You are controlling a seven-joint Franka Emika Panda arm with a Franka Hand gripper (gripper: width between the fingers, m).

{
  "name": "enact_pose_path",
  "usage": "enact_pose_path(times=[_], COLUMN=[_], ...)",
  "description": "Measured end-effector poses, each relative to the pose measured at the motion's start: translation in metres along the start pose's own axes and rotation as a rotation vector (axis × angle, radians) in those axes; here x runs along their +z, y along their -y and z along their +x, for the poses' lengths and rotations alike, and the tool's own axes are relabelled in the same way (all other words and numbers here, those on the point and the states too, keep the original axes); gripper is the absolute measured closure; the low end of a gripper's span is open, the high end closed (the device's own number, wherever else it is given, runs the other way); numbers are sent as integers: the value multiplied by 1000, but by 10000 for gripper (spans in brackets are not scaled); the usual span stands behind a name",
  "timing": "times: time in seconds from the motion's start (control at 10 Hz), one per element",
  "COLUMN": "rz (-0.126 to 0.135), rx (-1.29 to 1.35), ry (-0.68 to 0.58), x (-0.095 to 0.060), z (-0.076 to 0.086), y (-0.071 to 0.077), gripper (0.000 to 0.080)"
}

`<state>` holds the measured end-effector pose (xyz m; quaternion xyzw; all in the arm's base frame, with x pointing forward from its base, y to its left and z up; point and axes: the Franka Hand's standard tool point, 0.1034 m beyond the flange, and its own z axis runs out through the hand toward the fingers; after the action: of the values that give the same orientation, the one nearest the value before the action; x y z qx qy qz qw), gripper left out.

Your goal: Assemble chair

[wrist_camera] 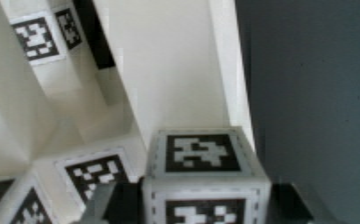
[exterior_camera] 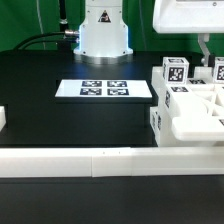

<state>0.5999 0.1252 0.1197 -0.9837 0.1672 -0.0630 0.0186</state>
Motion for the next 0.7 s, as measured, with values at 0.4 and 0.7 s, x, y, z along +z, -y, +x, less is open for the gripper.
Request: enact_pose_path(times=[0.4,0.7], rz=[30,36], rx=[413,745], ry=[16,32], x=[0,0], z=[-5,-6], y=[-3,-1], gripper=[515,515])
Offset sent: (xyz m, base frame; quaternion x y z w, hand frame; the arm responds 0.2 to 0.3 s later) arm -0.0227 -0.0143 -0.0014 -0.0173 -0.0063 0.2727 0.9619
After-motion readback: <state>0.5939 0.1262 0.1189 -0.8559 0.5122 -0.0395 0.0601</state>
